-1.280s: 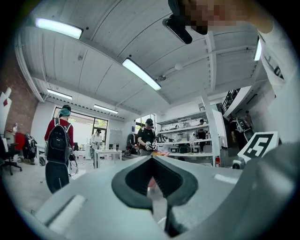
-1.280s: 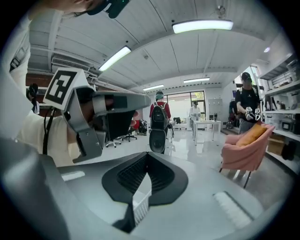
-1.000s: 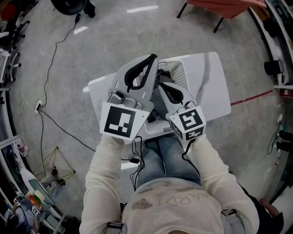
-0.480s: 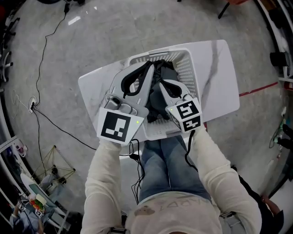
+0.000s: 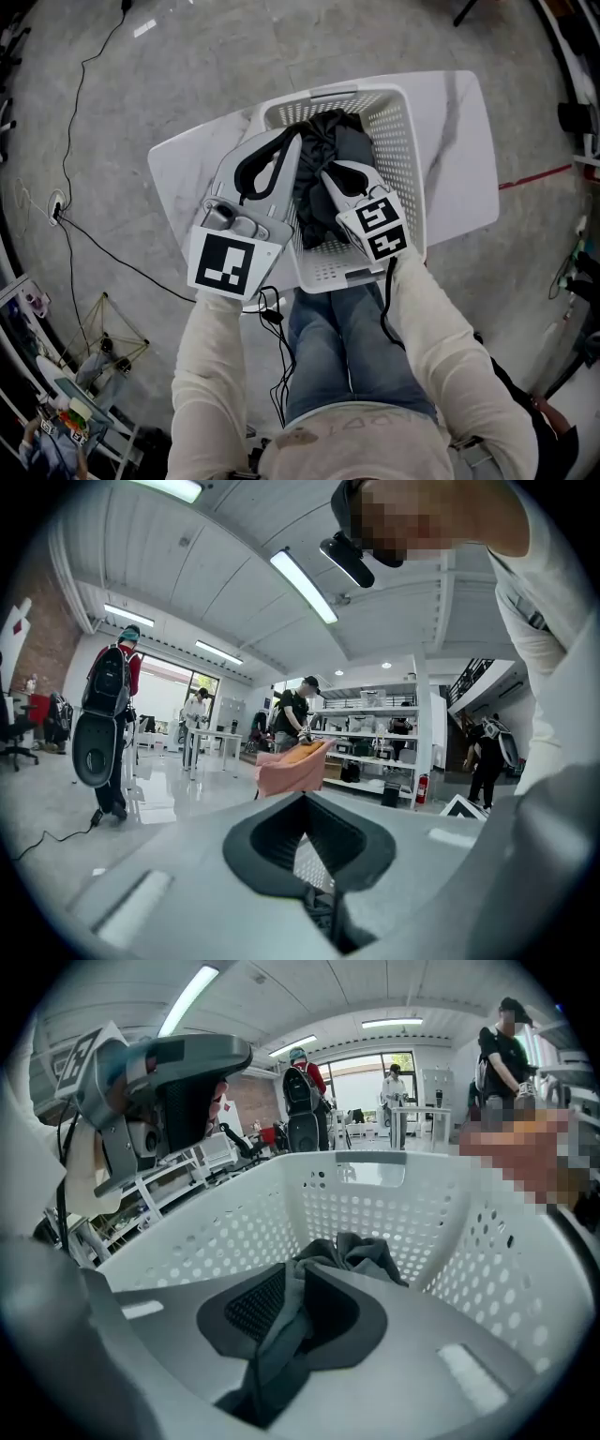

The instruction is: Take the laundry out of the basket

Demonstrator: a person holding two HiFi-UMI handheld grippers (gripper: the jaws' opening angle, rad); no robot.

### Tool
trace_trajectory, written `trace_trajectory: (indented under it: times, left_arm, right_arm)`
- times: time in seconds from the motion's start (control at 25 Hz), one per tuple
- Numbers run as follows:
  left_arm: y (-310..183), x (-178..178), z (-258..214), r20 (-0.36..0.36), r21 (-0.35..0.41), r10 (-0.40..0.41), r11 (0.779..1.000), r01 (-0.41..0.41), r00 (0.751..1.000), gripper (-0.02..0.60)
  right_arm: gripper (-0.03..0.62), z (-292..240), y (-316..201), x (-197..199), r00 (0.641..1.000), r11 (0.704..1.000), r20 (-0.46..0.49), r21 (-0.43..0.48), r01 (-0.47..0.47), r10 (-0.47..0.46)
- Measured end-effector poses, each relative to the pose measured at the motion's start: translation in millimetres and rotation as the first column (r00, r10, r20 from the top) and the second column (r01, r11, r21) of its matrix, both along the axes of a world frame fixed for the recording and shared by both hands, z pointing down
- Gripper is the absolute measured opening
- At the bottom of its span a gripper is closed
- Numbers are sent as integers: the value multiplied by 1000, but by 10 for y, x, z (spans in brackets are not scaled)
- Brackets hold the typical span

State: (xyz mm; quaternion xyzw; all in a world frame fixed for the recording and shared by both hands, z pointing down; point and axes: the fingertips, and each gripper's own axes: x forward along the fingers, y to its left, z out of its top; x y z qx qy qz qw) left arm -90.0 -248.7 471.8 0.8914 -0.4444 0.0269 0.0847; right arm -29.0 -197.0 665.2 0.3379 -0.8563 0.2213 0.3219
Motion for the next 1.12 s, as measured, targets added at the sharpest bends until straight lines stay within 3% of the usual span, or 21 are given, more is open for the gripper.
trace_trajectory:
  times: [0.28, 0.84, 1.0, 1.12]
  left_arm:
    - [-19, -46, 68, 7, 2, 2, 1000, -2, 1000, 0]
    - [-119, -50, 137, 1, 1, 20, 1000, -20, 1000, 0]
    - [-141, -51, 142, -3, -1, 21, 1000, -21, 1000, 0]
    - [-143, -62, 164, 0, -9, 26, 1000, -26, 1000, 0]
  right_arm:
    - [380, 233, 54, 40, 996, 998, -80, -46, 31, -34]
    - [576, 952, 132, 45, 957, 987, -272, -149, 60, -99]
    - [612, 1172, 67, 19, 919, 980, -368, -186, 76, -141]
    - [594, 1246, 25, 45, 860, 979, -482, -185, 88, -169]
